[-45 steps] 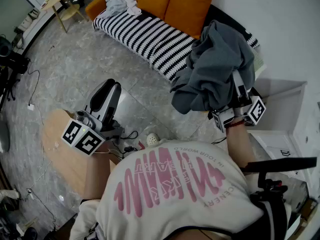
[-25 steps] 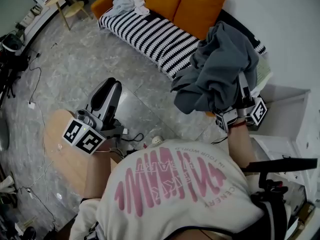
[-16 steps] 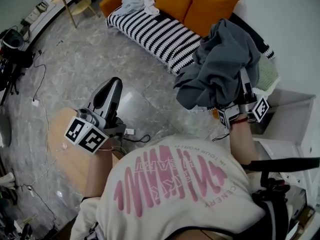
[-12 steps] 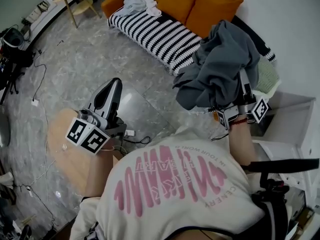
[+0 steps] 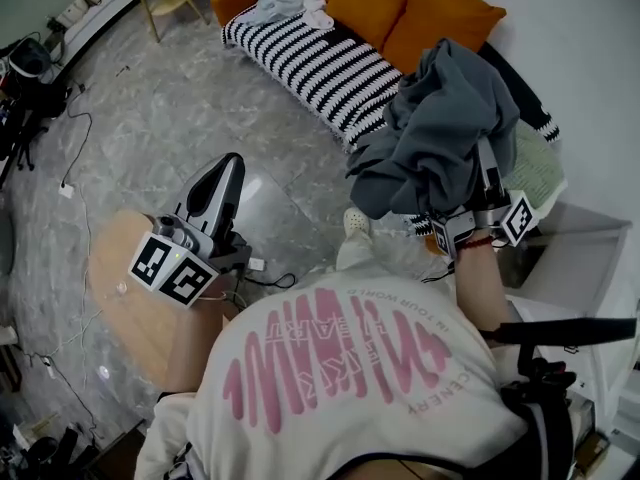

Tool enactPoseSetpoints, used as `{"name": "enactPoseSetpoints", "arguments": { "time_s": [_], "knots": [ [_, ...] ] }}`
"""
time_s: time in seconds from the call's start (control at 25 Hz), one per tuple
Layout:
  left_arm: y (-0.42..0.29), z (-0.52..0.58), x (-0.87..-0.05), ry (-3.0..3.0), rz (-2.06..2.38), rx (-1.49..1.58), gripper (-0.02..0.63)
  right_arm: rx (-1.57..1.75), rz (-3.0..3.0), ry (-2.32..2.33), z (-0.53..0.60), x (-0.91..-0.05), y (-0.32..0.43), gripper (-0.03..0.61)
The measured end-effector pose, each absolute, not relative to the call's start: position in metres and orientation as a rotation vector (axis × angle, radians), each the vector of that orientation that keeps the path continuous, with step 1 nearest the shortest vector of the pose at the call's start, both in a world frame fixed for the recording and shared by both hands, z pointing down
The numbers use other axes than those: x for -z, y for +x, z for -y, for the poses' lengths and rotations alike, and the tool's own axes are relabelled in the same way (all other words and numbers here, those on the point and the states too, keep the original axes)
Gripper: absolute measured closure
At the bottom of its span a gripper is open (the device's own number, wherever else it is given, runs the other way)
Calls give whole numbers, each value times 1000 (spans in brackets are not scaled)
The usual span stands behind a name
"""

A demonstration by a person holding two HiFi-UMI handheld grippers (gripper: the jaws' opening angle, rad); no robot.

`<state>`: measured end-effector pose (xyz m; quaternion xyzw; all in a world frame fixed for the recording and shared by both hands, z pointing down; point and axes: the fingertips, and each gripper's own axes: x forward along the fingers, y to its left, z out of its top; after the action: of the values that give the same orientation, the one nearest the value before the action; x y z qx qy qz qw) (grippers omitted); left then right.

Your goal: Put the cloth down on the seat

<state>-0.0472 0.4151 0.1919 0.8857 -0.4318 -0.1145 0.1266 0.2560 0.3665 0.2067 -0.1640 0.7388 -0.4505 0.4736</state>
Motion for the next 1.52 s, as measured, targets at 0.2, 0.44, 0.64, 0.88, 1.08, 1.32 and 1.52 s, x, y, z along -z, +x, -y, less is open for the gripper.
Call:
{"name": "enactPoseSetpoints", "arguments": {
  "time_s": [0.2,0.44,0.64,0.88,1.08,1.32,1.52],
  "knots": [
    [-44,-385,-192,2567,1299,328,604,1146,-1826,-367,-329,-214,252,301],
    [-20,-319,-192,2530,1359,301,604,1197,-1842,-324,-248,-217,269,301],
    [-19,-287,-184,2494,1412,355,604,1228,-1853,-295,-209,-214,270,301],
    [-14,-271,-186,2484,1464,350,604,1251,-1899,-213,-186,-209,261,301],
    [0,-224,-193,2446,1510,375,604,1278,-1915,-190,-129,-212,271,301],
    [7,-209,-198,2432,1510,363,604,1299,-1928,-193,-115,-212,268,301],
    [10,-194,-195,2431,1510,367,604,1305,-1914,-159,-101,-212,262,301]
  ]
}}
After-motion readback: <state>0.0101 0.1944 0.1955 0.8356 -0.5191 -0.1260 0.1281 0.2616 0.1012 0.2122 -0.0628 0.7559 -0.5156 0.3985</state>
